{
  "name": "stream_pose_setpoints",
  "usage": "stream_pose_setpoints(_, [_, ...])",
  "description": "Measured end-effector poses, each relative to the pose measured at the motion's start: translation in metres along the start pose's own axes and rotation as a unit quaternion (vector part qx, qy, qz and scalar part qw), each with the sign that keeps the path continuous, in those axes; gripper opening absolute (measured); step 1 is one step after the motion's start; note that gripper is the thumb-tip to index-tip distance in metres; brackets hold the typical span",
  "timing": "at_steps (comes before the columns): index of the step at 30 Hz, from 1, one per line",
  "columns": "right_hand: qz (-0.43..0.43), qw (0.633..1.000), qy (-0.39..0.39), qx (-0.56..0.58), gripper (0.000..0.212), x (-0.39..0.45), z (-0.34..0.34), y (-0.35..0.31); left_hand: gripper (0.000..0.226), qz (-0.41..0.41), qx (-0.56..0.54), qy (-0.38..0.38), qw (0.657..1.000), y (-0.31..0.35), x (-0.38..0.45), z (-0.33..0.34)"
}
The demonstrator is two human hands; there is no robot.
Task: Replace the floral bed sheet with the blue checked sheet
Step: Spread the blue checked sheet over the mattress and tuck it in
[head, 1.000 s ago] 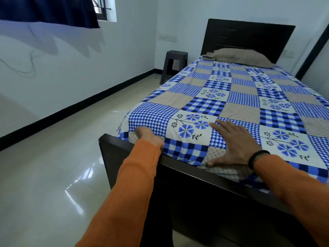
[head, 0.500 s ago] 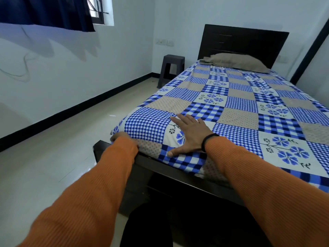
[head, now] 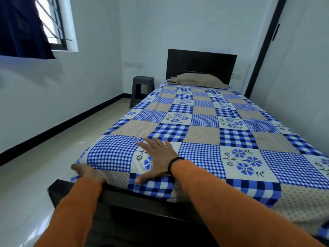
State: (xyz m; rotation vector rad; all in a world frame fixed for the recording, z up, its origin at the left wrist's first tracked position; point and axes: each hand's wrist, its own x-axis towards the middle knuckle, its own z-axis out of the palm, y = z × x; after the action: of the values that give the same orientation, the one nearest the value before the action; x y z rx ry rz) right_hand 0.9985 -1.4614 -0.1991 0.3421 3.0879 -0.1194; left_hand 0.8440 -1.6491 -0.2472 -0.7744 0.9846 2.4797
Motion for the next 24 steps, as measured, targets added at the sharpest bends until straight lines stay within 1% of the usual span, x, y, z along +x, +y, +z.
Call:
stream_pose_setpoints(2, [0.003, 1.000, -0.001, 0.004, 0.137, 0.001, 0.000, 0.002, 0.054, -0.001, -0.004, -0.074, 0.997, -0.002, 0.005, 0.002])
stream_pose_setpoints(3, [0.005, 1.000, -0.001, 0.004, 0.137, 0.001, 0.001, 0.003, 0.056, 0.007, 0.002, -0.079, 0.997, -0.001, 0.003, 0.001])
stream_pose_setpoints(5, [0.006, 1.000, -0.003, -0.002, 0.137, 0.001, 0.001, 0.005, 0.063, 0.022, 0.038, -0.064, 0.997, 0.008, 0.010, -0.001])
stream_pose_setpoints(6, [0.007, 1.000, -0.004, -0.003, 0.137, 0.002, 0.001, 0.006, 0.076, 0.035, 0.056, -0.047, 0.997, 0.015, 0.014, -0.001])
stream_pose_setpoints(7, [0.006, 1.000, -0.005, -0.003, 0.137, 0.002, 0.001, 0.008, 0.093, 0.066, 0.093, -0.028, 0.993, 0.021, 0.018, 0.000])
stream_pose_setpoints(8, [0.002, 1.000, -0.005, -0.003, 0.137, 0.002, 0.002, 0.009, 0.101, 0.111, 0.141, -0.019, 0.984, 0.029, 0.012, 0.001])
stream_pose_setpoints(9, [-0.002, 1.000, -0.005, -0.004, 0.137, 0.003, 0.003, 0.009, 0.093, 0.196, 0.199, -0.007, 0.960, 0.035, -0.003, 0.004])
stream_pose_setpoints(10, [-0.006, 1.000, -0.004, -0.006, 0.137, 0.004, 0.003, 0.010, 0.076, 0.299, 0.269, -0.006, 0.915, 0.039, -0.017, 0.007])
stream_pose_setpoints(11, [-0.009, 1.000, -0.003, -0.007, 0.137, 0.005, 0.003, 0.011, 0.059, 0.391, 0.336, -0.027, 0.857, 0.040, -0.023, 0.007])
stream_pose_setpoints(12, [-0.012, 1.000, -0.002, -0.007, 0.137, 0.005, 0.004, 0.011, 0.049, 0.440, 0.398, -0.053, 0.804, 0.038, -0.026, 0.004])
stream_pose_setpoints(13, [-0.016, 1.000, 0.001, -0.011, 0.136, 0.007, 0.004, 0.012, 0.046, 0.463, 0.448, -0.071, 0.762, 0.035, -0.025, -0.002])
stream_pose_setpoints(14, [-0.021, 1.000, 0.004, -0.017, 0.135, 0.010, 0.005, 0.012, 0.046, 0.470, 0.489, -0.084, 0.730, 0.034, -0.018, -0.011])
stream_pose_setpoints(15, [-0.027, 0.999, 0.007, -0.022, 0.132, 0.014, 0.005, 0.012, 0.048, 0.465, 0.529, -0.082, 0.705, 0.033, -0.007, -0.019])
stream_pose_setpoints(16, [-0.033, 0.999, 0.010, -0.024, 0.127, 0.019, 0.005, 0.010, 0.050, 0.463, 0.551, -0.071, 0.690, 0.034, 0.005, -0.027])
stream_pose_setpoints(18, [-0.047, 0.999, 0.023, -0.011, 0.114, 0.033, 0.004, 0.006, 0.057, 0.470, 0.558, -0.056, 0.681, 0.032, 0.013, -0.028])
stream_pose_setpoints(19, [-0.053, 0.998, 0.026, 0.002, 0.107, 0.042, 0.002, 0.003, 0.059, 0.477, 0.568, -0.050, 0.669, 0.029, 0.013, -0.025])
stream_pose_setpoints(21, [-0.062, 0.998, 0.018, 0.025, 0.098, 0.063, -0.001, -0.006, 0.058, 0.484, 0.608, -0.042, 0.628, 0.024, 0.012, -0.023])
stream_pose_setpoints(22, [-0.065, 0.997, 0.012, 0.027, 0.096, 0.074, -0.002, -0.011, 0.057, 0.481, 0.620, -0.036, 0.619, 0.023, 0.015, -0.023])
stream_pose_setpoints(23, [-0.066, 0.998, 0.003, 0.024, 0.096, 0.086, -0.003, -0.017, 0.056, 0.469, 0.623, -0.032, 0.626, 0.024, 0.016, -0.023])
stream_pose_setpoints(24, [-0.064, 0.998, -0.008, 0.022, 0.096, 0.098, -0.004, -0.024, 0.054, 0.451, 0.613, -0.032, 0.648, 0.027, 0.017, -0.021])
